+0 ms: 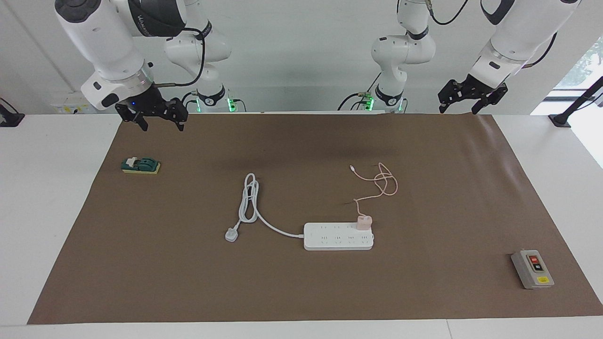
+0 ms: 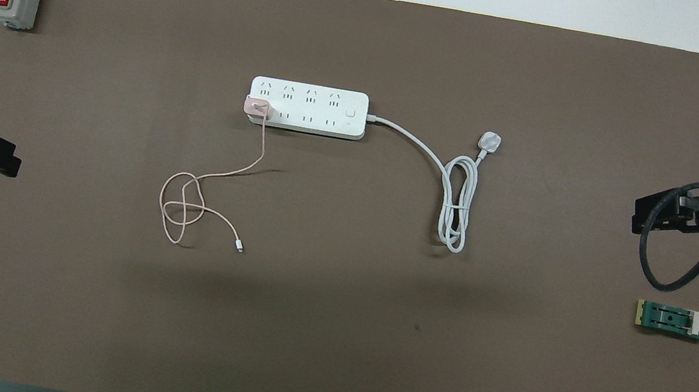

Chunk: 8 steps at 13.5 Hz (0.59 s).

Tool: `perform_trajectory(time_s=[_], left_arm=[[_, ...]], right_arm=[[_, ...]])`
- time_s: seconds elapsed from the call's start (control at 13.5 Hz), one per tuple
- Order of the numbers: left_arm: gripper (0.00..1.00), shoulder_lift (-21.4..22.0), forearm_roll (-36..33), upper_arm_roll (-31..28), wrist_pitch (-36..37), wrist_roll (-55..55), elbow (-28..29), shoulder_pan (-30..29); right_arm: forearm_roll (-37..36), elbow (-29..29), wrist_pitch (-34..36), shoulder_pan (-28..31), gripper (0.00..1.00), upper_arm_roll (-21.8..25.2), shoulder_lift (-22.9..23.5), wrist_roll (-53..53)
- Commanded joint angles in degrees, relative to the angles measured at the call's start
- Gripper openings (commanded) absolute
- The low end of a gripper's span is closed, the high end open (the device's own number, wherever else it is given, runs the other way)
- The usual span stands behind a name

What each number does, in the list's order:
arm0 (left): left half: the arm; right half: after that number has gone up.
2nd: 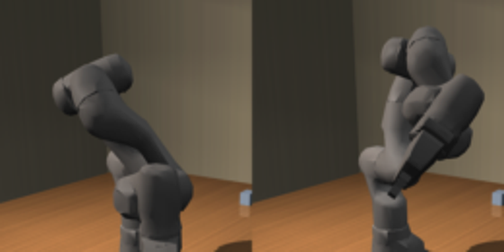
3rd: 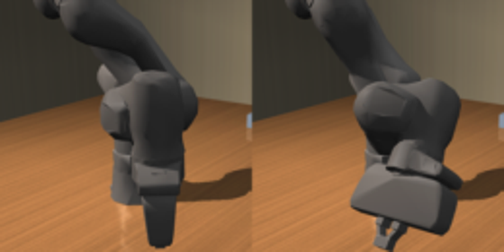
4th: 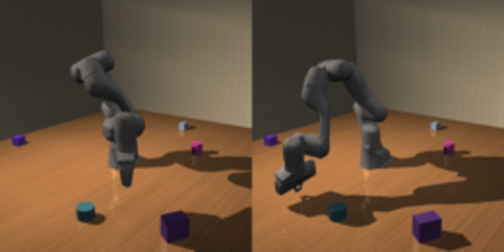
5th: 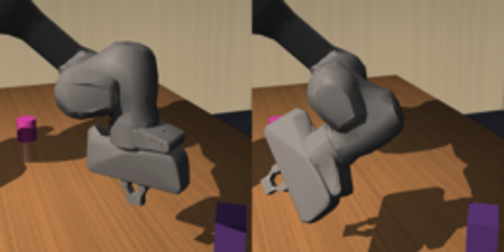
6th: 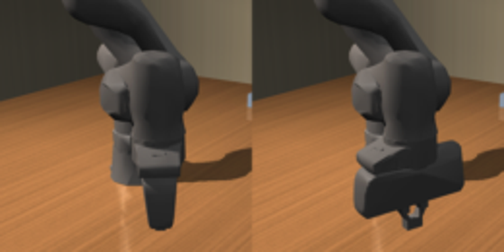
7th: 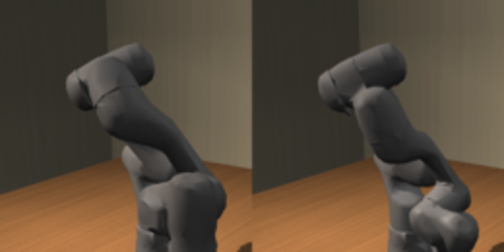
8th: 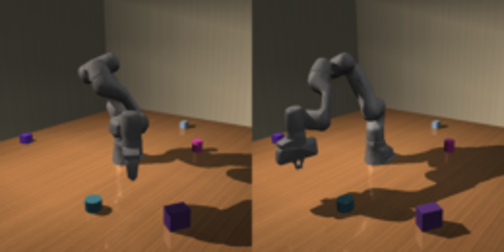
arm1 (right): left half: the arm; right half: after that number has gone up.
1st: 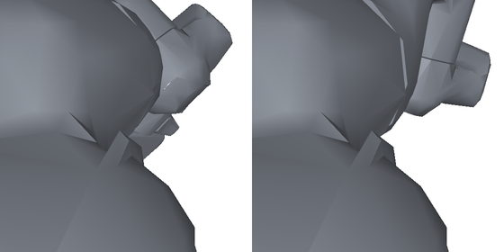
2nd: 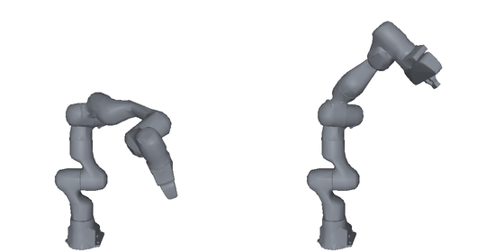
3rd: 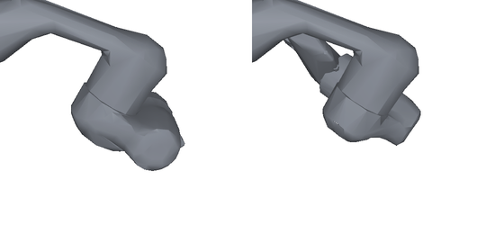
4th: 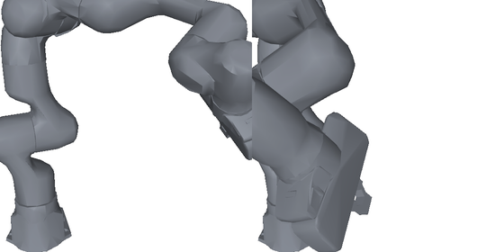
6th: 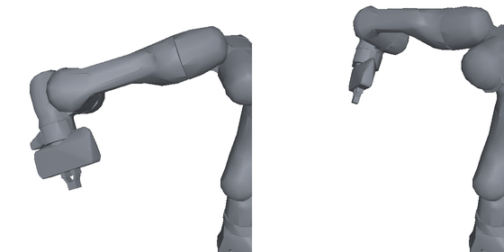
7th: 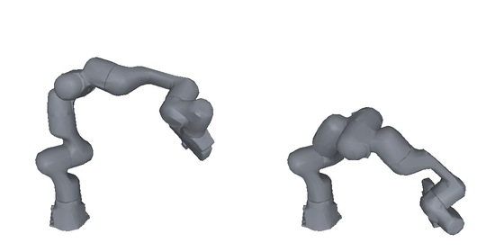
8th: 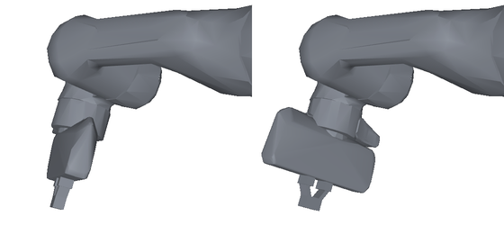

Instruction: Unplug charger and place it aside

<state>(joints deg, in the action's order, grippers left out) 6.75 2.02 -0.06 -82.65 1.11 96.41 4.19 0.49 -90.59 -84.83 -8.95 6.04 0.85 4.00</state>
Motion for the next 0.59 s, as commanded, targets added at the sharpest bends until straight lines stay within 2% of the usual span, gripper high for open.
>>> perform_trajectory(time_s=[0.0, 0.15, 0.3, 0.45, 0.52], left_arm=[[1.0, 1.34, 0.17, -0.2, 0.3, -0.67, 1.06, 0.03], [1.0, 1.34, 0.17, -0.2, 0.29, -0.58, 1.06, 0.03], [1.0, 1.34, 0.17, -0.2, 0.38, -0.58, 1.06, 0.03], [1.0, 1.34, 0.17, -0.2, 0.38, -0.67, 1.06, 0.03], [1.0, 1.34, 0.17, -0.2, 0.3, -0.58, 1.06, 0.03]], right_arm=[[0.65, -2.4, -2.0, 0.25, 1.0, -0.59, -1.73, -0.66], [4.86, -3.18, -2.7, -0.1, 1.0, -0.67, -1.99, 4.4], [5.66, -3.19, -2.62, -3.0, 1.0, -0.68, -1.82, 18.61], [6.97, -3.1, -3.05, -4.06, 1.0, -0.68, -1.12, 27.69], [10.12, -3.1, -3.4, -4.15, 1.0, -0.59, -0.33, 32.43]])
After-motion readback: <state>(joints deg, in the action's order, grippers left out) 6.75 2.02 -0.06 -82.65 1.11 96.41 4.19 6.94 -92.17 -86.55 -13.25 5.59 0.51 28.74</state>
